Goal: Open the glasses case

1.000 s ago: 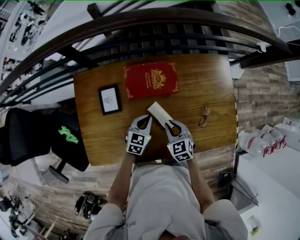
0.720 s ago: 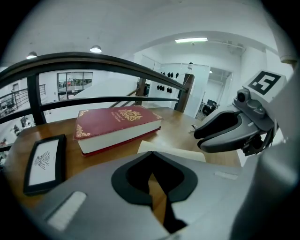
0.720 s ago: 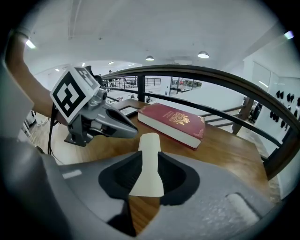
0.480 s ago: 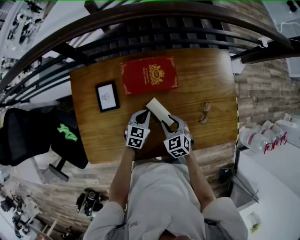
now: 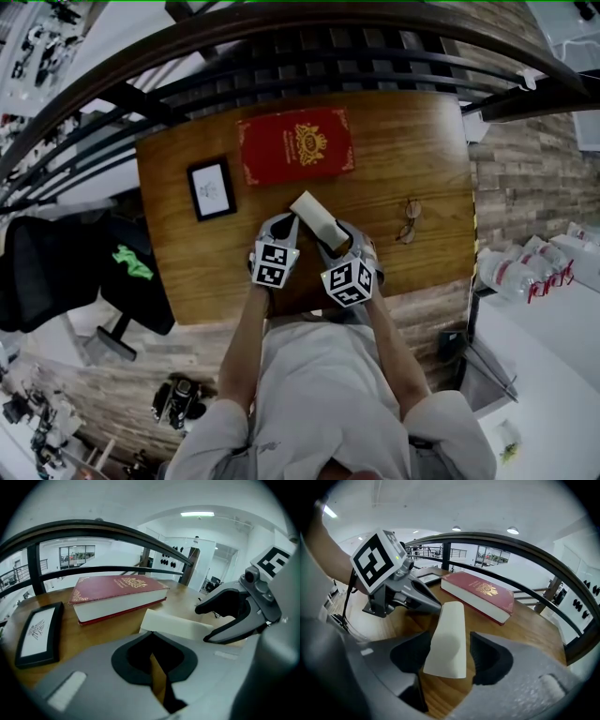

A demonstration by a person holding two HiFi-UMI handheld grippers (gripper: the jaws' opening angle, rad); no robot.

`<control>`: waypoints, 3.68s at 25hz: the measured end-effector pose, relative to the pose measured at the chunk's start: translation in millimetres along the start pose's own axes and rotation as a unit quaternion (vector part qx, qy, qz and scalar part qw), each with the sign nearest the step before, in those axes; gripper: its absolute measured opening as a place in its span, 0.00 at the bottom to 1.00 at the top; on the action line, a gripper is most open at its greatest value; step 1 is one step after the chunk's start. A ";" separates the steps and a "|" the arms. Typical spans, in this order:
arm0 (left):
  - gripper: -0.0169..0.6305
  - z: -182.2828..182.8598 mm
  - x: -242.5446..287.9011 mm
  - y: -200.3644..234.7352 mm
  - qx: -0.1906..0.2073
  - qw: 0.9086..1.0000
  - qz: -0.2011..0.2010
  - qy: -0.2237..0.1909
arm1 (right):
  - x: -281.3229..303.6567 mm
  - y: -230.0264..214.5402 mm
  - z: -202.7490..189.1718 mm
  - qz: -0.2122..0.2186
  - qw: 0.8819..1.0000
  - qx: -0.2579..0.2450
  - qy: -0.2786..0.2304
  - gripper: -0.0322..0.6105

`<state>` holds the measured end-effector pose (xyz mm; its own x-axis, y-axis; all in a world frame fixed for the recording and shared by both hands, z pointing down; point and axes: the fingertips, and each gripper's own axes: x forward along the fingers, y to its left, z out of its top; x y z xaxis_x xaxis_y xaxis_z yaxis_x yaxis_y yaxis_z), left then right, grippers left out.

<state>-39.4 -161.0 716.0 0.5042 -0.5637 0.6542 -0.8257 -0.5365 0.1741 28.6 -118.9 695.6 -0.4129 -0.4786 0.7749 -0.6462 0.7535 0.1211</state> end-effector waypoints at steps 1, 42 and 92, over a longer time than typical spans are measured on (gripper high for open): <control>0.06 -0.5 0.6 0.0 0.000 1.000 0.000 0.002 | 1.6 0.7 -1.0 0.002 1.000 -0.001 0.003 0.47; 0.06 -5.0 7.8 -0.8 0.002 1.000 0.000 0.014 | 13.6 4.8 -10.6 0.024 0.999 0.005 0.031 0.46; 0.06 -6.4 9.5 -0.1 0.000 1.000 0.001 0.015 | -13.0 -33.1 4.4 -0.019 1.000 0.019 -0.013 0.09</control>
<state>-36.1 -162.3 726.9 0.4950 -0.5453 0.6765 -0.8268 -0.5351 0.1737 52.5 -139.6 678.7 -0.4035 -0.5188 0.7537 -0.6856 0.7169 0.1264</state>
